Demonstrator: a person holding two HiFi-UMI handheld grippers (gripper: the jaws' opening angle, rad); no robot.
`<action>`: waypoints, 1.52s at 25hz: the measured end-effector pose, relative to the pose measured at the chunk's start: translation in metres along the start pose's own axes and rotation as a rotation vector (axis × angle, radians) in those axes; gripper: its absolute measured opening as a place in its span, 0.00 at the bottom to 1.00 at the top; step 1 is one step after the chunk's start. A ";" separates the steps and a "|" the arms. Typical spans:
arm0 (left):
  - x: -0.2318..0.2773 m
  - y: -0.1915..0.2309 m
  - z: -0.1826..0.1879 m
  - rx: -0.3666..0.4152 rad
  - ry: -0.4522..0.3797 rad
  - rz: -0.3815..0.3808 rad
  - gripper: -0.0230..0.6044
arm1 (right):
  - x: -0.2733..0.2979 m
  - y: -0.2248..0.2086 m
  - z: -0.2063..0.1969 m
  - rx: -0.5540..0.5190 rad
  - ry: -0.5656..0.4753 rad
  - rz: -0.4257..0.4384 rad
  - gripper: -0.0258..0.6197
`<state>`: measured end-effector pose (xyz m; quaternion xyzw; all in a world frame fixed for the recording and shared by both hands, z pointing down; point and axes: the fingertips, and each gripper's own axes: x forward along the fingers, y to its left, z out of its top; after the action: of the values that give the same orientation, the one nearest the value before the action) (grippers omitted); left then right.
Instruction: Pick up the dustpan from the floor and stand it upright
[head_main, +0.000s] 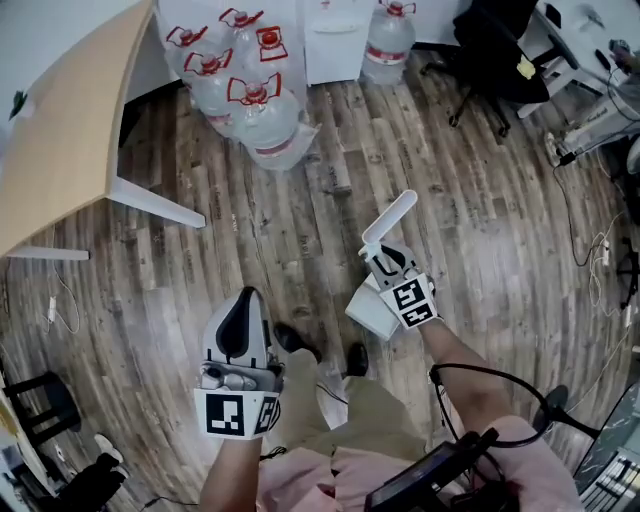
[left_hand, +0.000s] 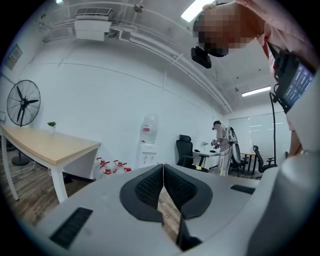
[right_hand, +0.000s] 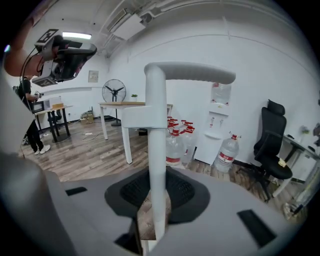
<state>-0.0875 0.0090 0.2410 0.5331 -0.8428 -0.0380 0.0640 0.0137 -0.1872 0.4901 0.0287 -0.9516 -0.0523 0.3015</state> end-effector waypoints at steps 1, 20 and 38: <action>0.001 -0.009 0.002 0.004 -0.001 -0.012 0.06 | -0.009 -0.003 -0.005 0.009 -0.002 -0.010 0.18; 0.006 -0.156 0.024 0.089 0.014 -0.222 0.06 | -0.123 -0.022 -0.092 0.157 0.040 -0.114 0.21; -0.013 -0.231 0.035 0.101 0.006 -0.318 0.06 | -0.186 0.016 -0.134 0.298 0.037 -0.104 0.40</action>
<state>0.1196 -0.0781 0.1746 0.6624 -0.7484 -0.0039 0.0327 0.2419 -0.1667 0.4946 0.1235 -0.9403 0.0745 0.3083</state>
